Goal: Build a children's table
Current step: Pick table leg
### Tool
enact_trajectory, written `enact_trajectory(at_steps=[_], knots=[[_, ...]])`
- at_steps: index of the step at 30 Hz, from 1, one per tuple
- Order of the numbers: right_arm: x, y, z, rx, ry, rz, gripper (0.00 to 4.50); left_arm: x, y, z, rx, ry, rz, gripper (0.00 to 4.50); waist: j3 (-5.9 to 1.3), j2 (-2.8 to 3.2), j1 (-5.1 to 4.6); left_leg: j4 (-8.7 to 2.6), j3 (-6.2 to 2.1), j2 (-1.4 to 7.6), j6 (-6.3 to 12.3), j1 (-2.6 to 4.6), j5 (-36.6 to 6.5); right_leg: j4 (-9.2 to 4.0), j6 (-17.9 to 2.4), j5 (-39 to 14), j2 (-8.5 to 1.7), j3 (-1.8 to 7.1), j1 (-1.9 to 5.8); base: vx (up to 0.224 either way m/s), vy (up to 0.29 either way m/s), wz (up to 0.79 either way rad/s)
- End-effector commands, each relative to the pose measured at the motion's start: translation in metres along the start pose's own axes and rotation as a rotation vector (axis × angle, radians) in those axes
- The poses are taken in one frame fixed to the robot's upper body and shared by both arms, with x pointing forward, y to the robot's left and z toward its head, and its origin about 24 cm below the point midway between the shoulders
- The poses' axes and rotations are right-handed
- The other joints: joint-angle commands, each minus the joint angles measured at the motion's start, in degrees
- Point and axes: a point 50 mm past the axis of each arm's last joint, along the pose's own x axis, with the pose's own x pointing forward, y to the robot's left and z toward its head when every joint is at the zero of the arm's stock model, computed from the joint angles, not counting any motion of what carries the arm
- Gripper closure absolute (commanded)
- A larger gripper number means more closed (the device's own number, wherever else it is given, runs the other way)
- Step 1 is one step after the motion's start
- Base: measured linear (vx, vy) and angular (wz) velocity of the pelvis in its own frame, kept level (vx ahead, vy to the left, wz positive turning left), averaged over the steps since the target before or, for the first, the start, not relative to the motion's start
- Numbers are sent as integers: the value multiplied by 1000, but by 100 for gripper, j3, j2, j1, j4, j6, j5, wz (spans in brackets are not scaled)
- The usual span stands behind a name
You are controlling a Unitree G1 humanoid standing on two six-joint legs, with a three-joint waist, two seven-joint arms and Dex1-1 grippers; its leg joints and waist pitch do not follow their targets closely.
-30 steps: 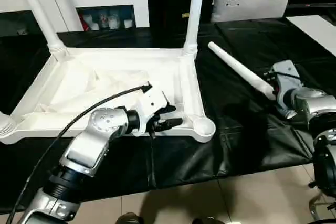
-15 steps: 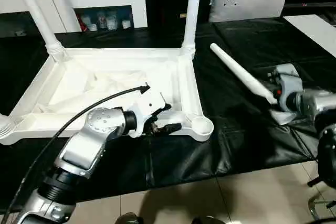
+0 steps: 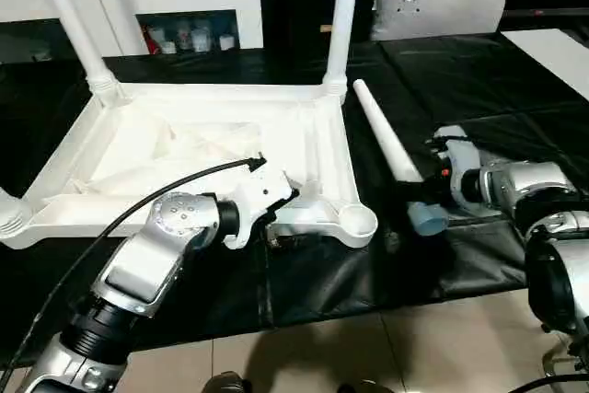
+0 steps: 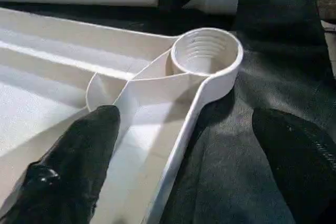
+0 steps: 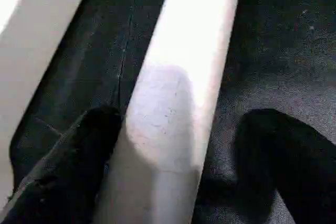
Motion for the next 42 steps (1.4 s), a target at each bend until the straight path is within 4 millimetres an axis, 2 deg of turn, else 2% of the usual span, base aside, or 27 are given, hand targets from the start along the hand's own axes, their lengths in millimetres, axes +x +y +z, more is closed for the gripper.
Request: enact_trajectory(at_steps=[1, 2, 3, 7, 9, 15, 27, 28, 30, 31, 32, 36, 37, 38, 39, 42], knots=[[5, 4, -2, 61, -16, 0, 0, -2, -2, 0, 7, 11, -4, 6, -451, -47, 17, -347, -4, 139, 124, 50, -1117, -421, -1342, -1446, -379, 190, 325, 0, 0, 0], [7, 7, 0, 93, -33, 11, 0, -2, -2, 0, 6, 12, -4, 6, -449, -45, 17, -347, -4, 136, 114, 52, -1117, -423, -1323, -1466, -381, 195, 328, 0, 0, 0], [7, 8, 0, 102, -38, 17, 28, -2, -2, 0, 6, 12, -3, 0, -448, -44, 12, -352, -7, 135, 105, 46, -1135, -421, -1304, -1515, -379, 190, 327, 0, 0, 0], [14, 17, 0, 154, -57, 64, 47, -1, -3, -1, 5, 14, -5, 0, -452, -67, -5, -347, -2, 126, 112, 33, -1080, -425, -1261, -1543, -385, 193, 336, 0, 0, 0], [17, 19, -2, 169, -56, 68, 75, -1, -4, -1, 5, 13, -7, 0, -452, -56, 0, -346, -1, 132, 100, 44, -1091, -432, -1242, -1609, -389, 193, 324, 0, 0, 0], [22, 22, -10, 204, -37, 52, 127, -2, -4, -2, 8, 20, -7, 0, -441, -49, 2, -363, -6, 132, 25, 64, -1212, -448, -1180, -1773, -382, 189, 306, 0, 0, 0], [24, 23, -10, 233, -48, 44, 229, -1, -4, -2, 5, 17, -3, 0, -437, -49, 1, -373, -11, 129, -17, 74, -1280, -469, -1096, -1951, -389, 191, 299, 0, 0, 0], [24, 23, -10, 241, -53, 44, 229, -1, -5, -2, 1, 15, -2, 0, -435, -76, -7, -374, -6, 128, -13, 68, -1266, -469, -1093, -1938, -384, 192, 303, 0, 0, 0], [23, 22, -10, 261, -65, 39, 242, -1, -5, -2, -3, 13, -1, 0, -437, -57, -4, -376, -10, 132, -28, 75, -1273, -465, -1101, -1914, -384, 190, 295, 0, 0, 0], [23, 20, -9, 283, -83, 23, 244, -1, -5, -2, -9, 11, 3, 0, -439, -23, -5, -375, -13, 130, -44, 85, -1308, -464, -1092, -1922, -388, 193, 293, 0, 0, 0], [23, 20, -9, 283, -83, 23, 246, -1, -5, -2, -9, 11, 3, 0, -434, -37, -12, -376, -8, 126, -46, 84, -1333, -479, -1086, -1936, -382, 193, 291, 0, 0, 0], [20, 10, -6, 372, -217, -53, 254, 0, -3, -3, -34, -10, 40, 0, -432, -57, -17, -383, -11, 117, -92, 108, -1454, -508, -1010, -2111, -400, 193, 287, 0, 0, 0], [19, 9, -5, 380, -236, -56, 255, 0, -3, -3, -36, -14, 43, 0, -428, -28, -23, -386, -18, 106, -93, 109, -1479, -510, -1006, -2175, -388, 183, 282, 0, 0, 0], [17, 7, -2, 398, -277, -63, 256, 0, -2, -2, -41, -22, 51, 0, -423, -46, -32, -386, -13, 109, -83, 109, -1518, -527, -980, -2207, -388, 188, 278, 0, 0, 0], [13, 2, 4, 403, -386, -81, 257, 0, -1, -1, -52, -41, 68, 0, -425, -41, -26, -384, -8, 106, -74, 107, -1487, -533, -959, -2162, -390, 192, 278, 0, 0, 0], [4, -4, 11, 364, -548, -83, 258, 2, 4, 3, -78, -83, 119, 0, -450, -38, -22, -374, -3, 103, -25, 97, -1331, -505, -1009, -1891, -379, 190, 294, 0, 0, 0]])
